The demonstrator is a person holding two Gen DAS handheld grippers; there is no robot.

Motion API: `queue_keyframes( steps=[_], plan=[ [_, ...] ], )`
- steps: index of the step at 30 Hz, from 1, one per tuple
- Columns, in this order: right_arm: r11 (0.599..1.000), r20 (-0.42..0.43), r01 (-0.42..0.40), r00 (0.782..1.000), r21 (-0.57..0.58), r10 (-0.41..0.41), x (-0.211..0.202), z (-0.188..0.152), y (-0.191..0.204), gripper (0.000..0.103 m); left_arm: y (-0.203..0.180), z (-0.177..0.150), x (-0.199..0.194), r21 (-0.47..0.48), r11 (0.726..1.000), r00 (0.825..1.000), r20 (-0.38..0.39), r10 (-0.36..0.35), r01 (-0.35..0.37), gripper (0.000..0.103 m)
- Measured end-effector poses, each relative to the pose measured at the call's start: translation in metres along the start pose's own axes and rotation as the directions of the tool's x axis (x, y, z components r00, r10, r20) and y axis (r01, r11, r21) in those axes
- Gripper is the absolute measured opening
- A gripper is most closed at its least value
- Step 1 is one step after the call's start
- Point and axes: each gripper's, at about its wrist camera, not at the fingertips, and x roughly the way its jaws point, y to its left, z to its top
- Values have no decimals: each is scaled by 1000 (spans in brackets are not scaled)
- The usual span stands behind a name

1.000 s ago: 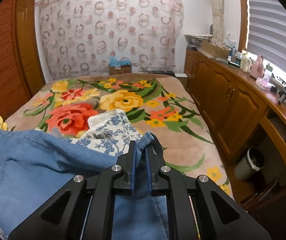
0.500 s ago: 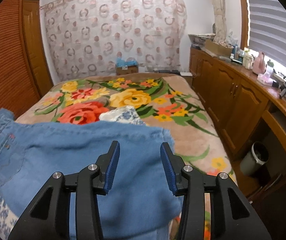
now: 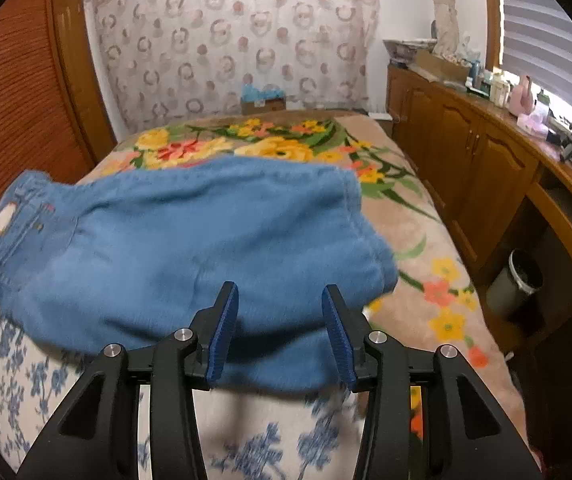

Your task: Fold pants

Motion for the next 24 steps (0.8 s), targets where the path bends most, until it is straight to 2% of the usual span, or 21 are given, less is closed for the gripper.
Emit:
queue_keyframes(
  steps=[4,9,15,20,24],
  plan=[
    [1000,-18,-20,1000,16,20,-3,-14,6,46,5,-9,-8,-6,1000,1000,3,-5,5,44],
    [999,-57,-52,997,-3,51,2,-26,21,50,15,-18,-16,-12,999,999,0,36,-36,44],
    [996,-87,-82,993,-36,79,11,-35,42,50,39,-26,-26,-63,995,997,11,77,-76,44],
    [994,-101,-83,992,-77,76,17,-33,54,51,60,-32,-30,-103,987,992,6,124,-123,44],
    [993,-112,-79,991,-91,69,22,-34,58,51,70,-38,-31,-122,984,991,-2,132,-131,44]
  ],
)
